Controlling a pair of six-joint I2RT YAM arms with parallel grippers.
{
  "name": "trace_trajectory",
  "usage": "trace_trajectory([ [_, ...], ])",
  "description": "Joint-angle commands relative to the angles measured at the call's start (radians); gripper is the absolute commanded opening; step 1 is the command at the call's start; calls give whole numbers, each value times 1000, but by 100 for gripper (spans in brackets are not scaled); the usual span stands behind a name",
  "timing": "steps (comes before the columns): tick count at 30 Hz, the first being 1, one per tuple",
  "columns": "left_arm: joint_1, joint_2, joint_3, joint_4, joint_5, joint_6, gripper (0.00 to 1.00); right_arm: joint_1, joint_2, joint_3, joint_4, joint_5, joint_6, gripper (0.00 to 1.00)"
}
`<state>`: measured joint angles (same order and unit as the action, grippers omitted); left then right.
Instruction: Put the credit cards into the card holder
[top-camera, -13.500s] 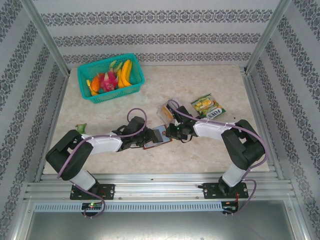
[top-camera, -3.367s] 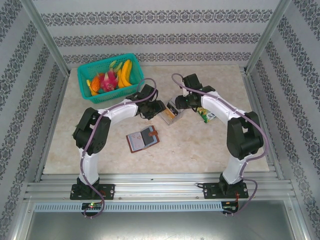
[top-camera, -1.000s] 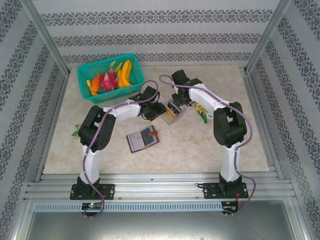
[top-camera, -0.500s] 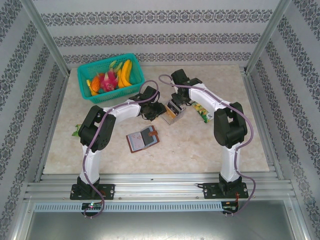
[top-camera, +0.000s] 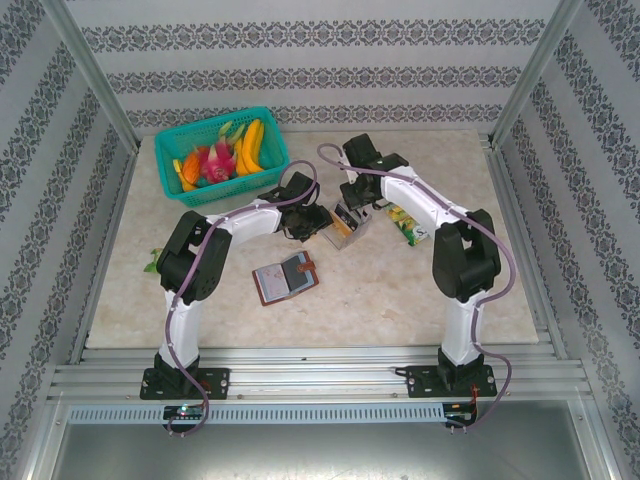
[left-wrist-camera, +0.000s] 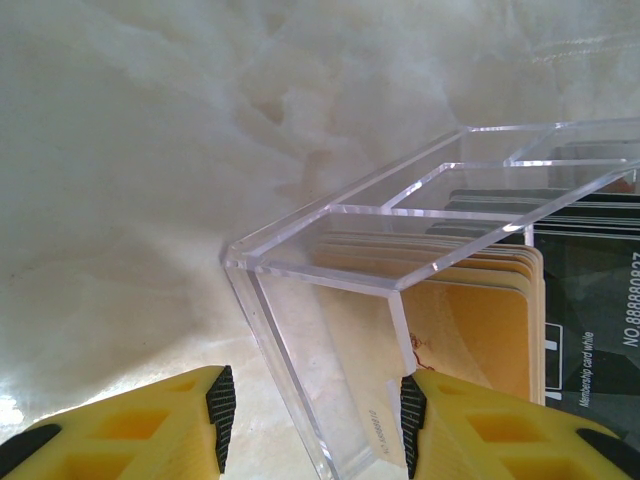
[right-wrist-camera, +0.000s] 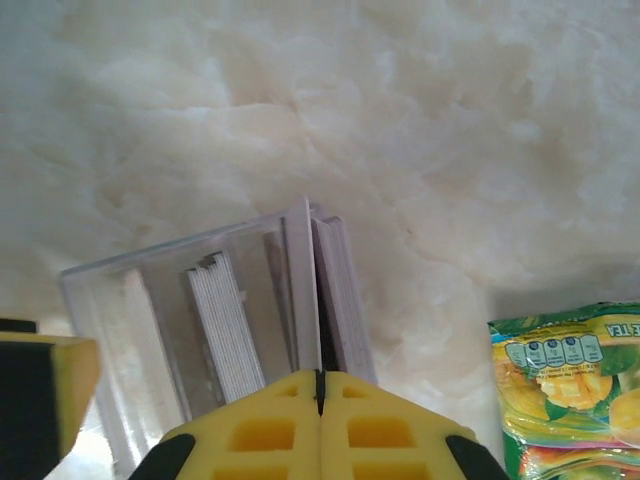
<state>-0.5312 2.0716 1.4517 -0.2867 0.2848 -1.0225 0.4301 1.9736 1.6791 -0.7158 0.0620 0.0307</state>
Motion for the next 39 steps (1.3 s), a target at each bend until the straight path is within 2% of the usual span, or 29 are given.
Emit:
trace_trajectory([
  [1,-9,-2,-20,-27,-13,31,49,6,-60,-15,-13,-74,45,2],
  [9,-10,-71,-47,13,-5,70,51,2,-154,-85,30,-129,122,0],
  [18,-12,-220,-172,165,1,82,56,-52,-321,-262,175,-376,296,0],
  [23,-12,-401,-289,52,-119,116,59,-28,-441,-435,319,-482,411,0],
  [28,-9,-607,-491,-77,-226,70,62,100,-464,-537,358,-435,439,0],
  [31,-7,-709,-611,-80,-236,21,62,190,-447,-571,388,-415,455,0],
  [34,-6,-773,-692,-67,-242,-33,59,268,-426,-566,366,-335,451,0],
  [39,2,-811,-757,-102,-291,-103,41,371,-356,-490,272,-208,403,0],
])
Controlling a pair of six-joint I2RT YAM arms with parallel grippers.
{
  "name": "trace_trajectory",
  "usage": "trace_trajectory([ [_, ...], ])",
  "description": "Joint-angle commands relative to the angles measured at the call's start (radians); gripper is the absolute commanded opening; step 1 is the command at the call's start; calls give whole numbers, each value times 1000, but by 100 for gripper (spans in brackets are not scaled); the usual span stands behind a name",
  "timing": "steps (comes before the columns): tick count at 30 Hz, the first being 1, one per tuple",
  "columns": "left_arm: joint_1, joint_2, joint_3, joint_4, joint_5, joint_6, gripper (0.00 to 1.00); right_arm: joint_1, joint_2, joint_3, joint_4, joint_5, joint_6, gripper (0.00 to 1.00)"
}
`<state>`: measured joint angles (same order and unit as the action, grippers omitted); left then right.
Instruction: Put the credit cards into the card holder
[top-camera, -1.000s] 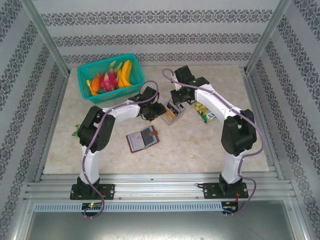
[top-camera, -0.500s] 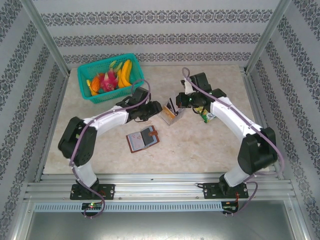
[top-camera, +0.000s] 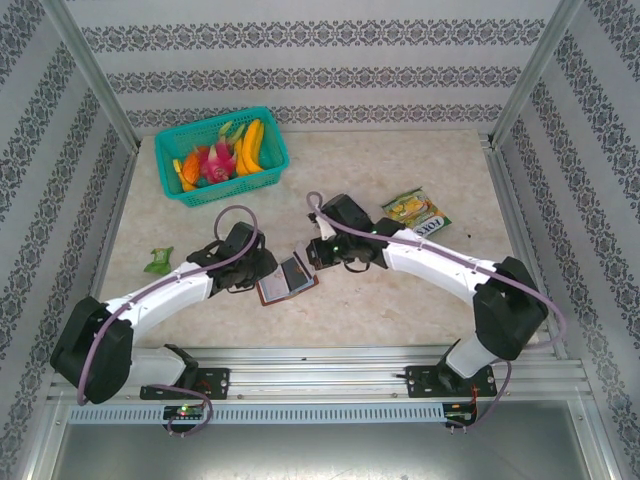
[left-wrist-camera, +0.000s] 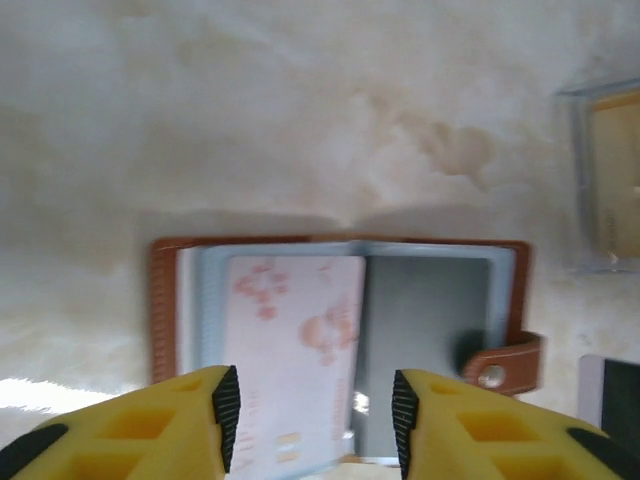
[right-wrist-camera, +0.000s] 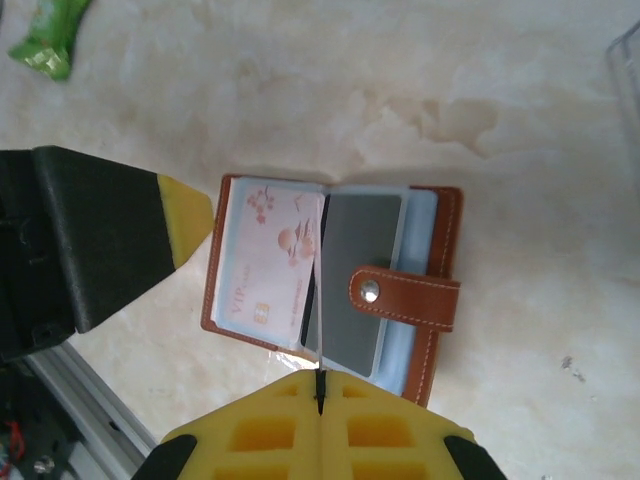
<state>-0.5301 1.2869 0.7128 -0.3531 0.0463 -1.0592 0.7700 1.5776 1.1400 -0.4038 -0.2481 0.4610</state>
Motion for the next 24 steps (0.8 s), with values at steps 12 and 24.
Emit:
trace_trajectory([
  [12,11,40,-69,95,29,-80,36,178,196,157,-95,360,-25,0],
  [24,11,124,-35,115,67,-53,35,198,181,168,-172,565,-24,0],
])
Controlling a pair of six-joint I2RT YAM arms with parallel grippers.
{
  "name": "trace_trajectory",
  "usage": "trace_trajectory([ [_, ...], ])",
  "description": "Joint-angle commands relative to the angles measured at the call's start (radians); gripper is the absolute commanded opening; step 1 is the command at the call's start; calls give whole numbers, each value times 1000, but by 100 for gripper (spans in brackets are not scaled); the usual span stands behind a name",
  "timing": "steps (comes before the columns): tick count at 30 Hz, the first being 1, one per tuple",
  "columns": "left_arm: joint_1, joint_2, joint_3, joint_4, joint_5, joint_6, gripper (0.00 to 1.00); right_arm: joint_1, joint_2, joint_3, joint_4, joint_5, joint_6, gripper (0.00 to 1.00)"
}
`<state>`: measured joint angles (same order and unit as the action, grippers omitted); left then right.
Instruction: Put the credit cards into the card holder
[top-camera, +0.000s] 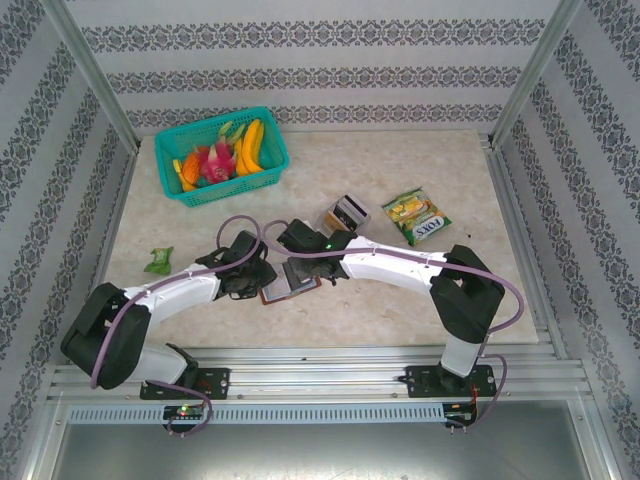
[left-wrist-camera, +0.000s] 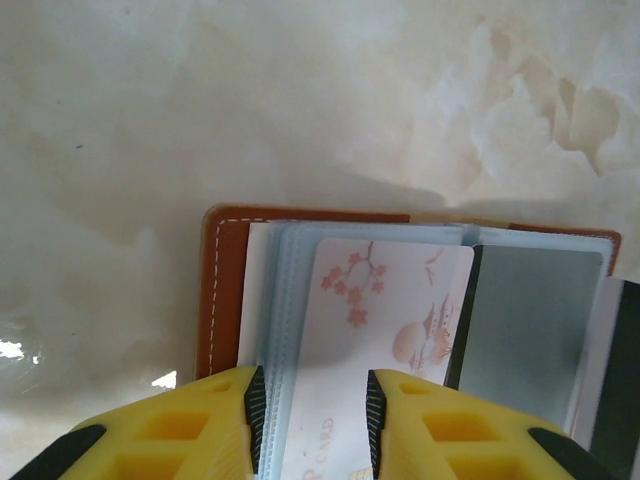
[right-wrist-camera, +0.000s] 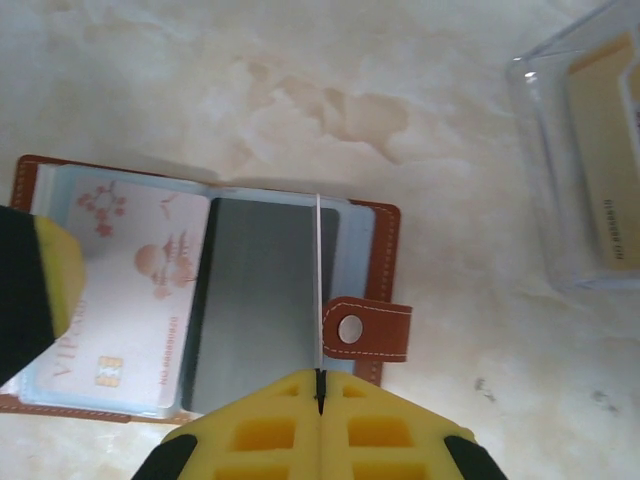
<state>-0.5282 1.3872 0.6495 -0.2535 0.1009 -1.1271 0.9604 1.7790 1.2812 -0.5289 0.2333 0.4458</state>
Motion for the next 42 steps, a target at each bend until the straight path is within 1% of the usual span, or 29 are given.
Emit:
trace_trajectory([
  [1,9,30,33,14,18,18,34,6,-21,28,-51,92,-9,0],
  [7,10,50,46,12,22,27,34,-11,-2,23,-60,100,4,0],
  [15,9,64,40,-5,2,30,32,-37,0,-14,-7,23,14,0],
  [24,9,87,30,8,10,35,32,-40,19,-59,48,-12,40,0],
  [29,10,93,25,16,15,33,31,-40,33,-78,57,-8,55,0],
  [36,9,100,21,21,17,35,30,-52,-29,-118,138,-107,110,0],
  [42,9,100,21,22,14,35,29,-55,-84,-118,128,-107,128,0],
])
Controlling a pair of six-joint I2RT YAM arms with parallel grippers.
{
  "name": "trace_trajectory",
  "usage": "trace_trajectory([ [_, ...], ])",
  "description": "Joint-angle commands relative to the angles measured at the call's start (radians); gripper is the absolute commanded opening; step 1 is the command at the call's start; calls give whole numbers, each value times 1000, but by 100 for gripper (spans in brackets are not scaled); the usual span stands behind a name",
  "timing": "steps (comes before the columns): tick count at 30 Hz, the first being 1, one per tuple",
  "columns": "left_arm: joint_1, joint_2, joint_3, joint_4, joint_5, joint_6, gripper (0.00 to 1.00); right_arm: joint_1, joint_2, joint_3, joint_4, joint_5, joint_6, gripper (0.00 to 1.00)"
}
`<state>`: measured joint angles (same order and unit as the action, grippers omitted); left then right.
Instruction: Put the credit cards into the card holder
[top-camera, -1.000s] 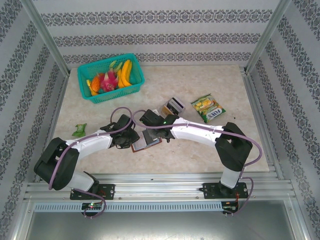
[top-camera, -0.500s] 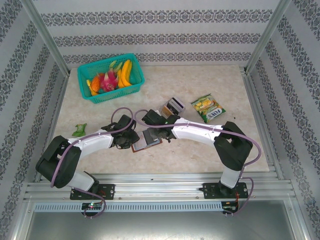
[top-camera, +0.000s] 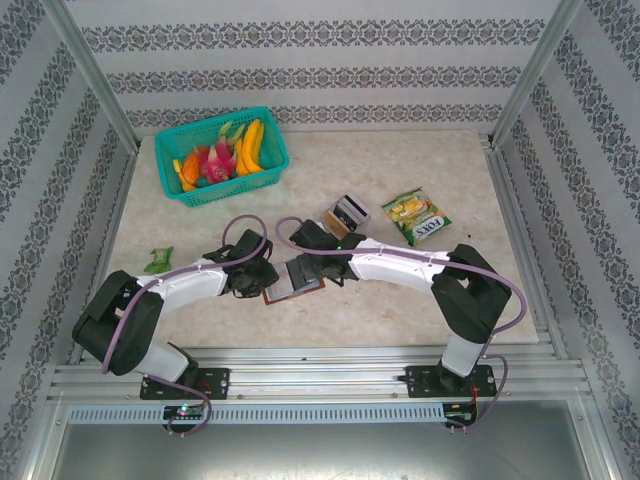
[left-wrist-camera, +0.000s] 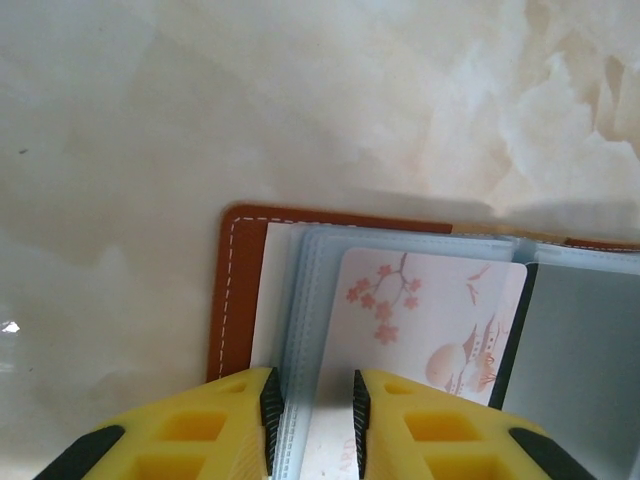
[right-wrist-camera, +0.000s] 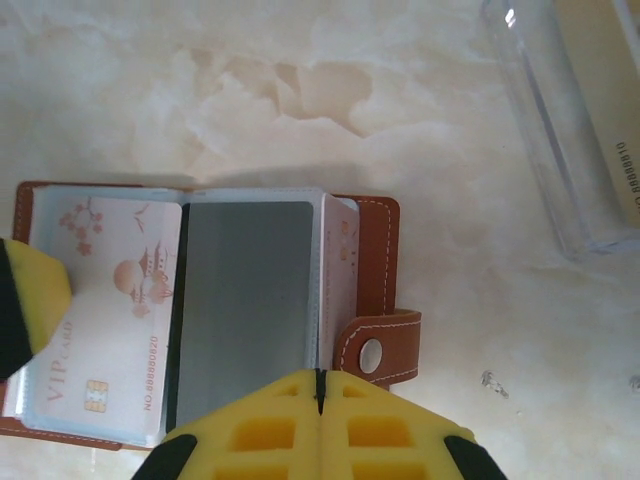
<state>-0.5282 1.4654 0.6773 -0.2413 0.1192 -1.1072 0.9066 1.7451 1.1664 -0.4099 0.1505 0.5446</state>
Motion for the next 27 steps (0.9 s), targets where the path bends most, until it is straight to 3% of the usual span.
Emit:
trace_trajectory([
  [1,8,24,-7,11,-4,15,29,-2,-54,-1,5,-22,28,0],
  [22,10,27,-2,6,-3,17,29,-1,-50,84,-118,17,6,0],
  [27,9,26,-1,7,-1,19,29,7,-50,96,-154,86,17,0],
])
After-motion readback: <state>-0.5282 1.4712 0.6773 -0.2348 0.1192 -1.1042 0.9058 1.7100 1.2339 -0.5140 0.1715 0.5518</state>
